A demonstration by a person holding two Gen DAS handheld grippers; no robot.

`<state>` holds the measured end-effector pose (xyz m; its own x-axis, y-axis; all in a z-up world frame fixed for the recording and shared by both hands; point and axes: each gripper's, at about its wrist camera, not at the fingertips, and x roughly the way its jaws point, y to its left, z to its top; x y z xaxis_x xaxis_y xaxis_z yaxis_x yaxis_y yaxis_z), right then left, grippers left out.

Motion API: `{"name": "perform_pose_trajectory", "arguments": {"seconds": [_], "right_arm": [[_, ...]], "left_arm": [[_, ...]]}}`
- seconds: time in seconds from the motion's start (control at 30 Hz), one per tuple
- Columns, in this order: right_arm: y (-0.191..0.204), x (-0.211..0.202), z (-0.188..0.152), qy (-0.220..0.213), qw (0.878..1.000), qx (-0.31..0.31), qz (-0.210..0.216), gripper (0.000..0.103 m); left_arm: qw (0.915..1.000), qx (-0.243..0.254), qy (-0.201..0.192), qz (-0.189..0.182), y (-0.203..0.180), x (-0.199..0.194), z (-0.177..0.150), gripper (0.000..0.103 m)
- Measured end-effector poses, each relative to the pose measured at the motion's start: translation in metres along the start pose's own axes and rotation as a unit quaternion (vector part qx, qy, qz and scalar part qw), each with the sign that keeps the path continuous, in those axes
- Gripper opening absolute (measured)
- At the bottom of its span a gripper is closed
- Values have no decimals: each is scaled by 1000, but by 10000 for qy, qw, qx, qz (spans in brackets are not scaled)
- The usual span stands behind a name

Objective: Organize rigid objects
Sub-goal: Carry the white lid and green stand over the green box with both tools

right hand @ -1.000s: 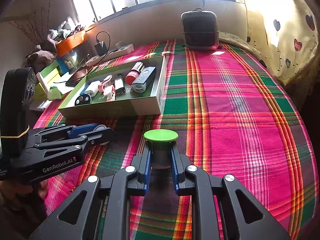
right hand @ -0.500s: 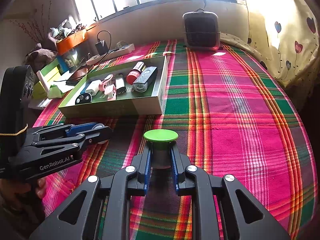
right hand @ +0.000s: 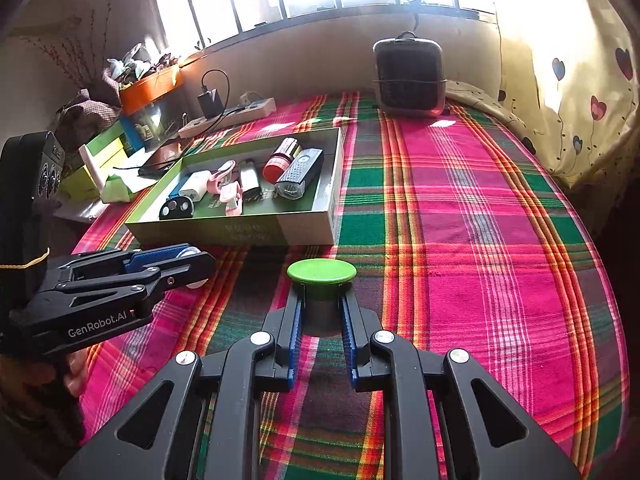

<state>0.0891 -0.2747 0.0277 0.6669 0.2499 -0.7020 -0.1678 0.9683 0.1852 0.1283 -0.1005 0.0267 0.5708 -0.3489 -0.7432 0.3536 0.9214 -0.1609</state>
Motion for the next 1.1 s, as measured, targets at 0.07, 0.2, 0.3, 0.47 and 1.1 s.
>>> {"name": "perform_pose_trajectory", "arguments": {"seconds": [0.07,0.2,0.3,0.47,1.1], "right_arm": [[2,-1,1,-31,10000,-24,1,19],[7,-2,5,-79,9999,-70,14,19],[12,-3,9,-114,9999,-115,24,19],[17,-3,15,-166,9997,-151,58,19],[39,14,51,-284,9986,-408,192,19]], "left_arm": [[10000,6,-27,1,1,-2,1,28],[9999,7,-101,18,5,-8,5,28],[9999,1,-158,22,8,-12,8,28],[9997,-14,-239,43,14,-17,14,28],[9990,-210,-372,145,51,-20,43,28]]}}
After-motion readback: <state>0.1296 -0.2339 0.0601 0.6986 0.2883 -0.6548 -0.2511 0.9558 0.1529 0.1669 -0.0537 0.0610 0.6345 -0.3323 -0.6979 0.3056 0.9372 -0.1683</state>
